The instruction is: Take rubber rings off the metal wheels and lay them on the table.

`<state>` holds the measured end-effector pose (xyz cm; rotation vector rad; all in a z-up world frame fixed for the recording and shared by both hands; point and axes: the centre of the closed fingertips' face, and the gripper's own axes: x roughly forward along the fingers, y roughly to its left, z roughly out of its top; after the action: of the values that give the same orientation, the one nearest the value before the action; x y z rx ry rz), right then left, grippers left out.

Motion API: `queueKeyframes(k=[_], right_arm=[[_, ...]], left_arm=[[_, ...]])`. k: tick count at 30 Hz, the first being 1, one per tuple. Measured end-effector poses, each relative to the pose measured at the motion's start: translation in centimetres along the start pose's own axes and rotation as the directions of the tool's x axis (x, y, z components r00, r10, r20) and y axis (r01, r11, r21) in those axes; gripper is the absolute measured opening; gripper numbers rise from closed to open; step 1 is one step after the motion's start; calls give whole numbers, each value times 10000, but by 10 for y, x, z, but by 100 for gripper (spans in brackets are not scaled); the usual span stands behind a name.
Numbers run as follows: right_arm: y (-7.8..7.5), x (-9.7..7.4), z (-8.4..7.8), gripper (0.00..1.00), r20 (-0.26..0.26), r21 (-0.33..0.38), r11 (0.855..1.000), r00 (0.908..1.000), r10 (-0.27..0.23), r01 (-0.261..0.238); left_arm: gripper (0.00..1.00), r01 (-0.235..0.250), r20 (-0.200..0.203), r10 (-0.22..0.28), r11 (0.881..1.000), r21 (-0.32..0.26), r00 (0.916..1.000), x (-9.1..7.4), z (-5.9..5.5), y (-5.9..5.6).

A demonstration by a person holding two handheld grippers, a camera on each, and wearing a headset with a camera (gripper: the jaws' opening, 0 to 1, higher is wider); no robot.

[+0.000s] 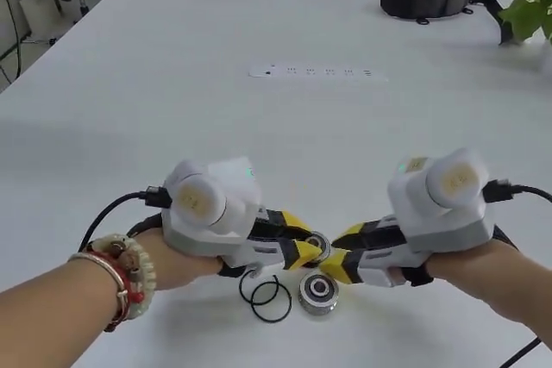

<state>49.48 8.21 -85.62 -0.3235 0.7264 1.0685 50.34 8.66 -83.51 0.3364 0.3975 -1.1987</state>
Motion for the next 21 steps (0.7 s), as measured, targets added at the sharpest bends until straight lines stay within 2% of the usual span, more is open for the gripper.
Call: queueKeyframes(k=[7,17,21], right_arm=[[0,0,8,24,450,362,9992,9989,124,-141],[2,3,3,19,149,-562,9984,9999,18,-10],[2,3,4,19,141,-557,9984,9999,5,3]], left_arm=[[8,-58,25,58,10000,-40,10000,0,0,1],[8,-167,67,167,9998,-122,9998,0,0,2],[8,-205,45,206,9997,-142,9998,0,0,2]])
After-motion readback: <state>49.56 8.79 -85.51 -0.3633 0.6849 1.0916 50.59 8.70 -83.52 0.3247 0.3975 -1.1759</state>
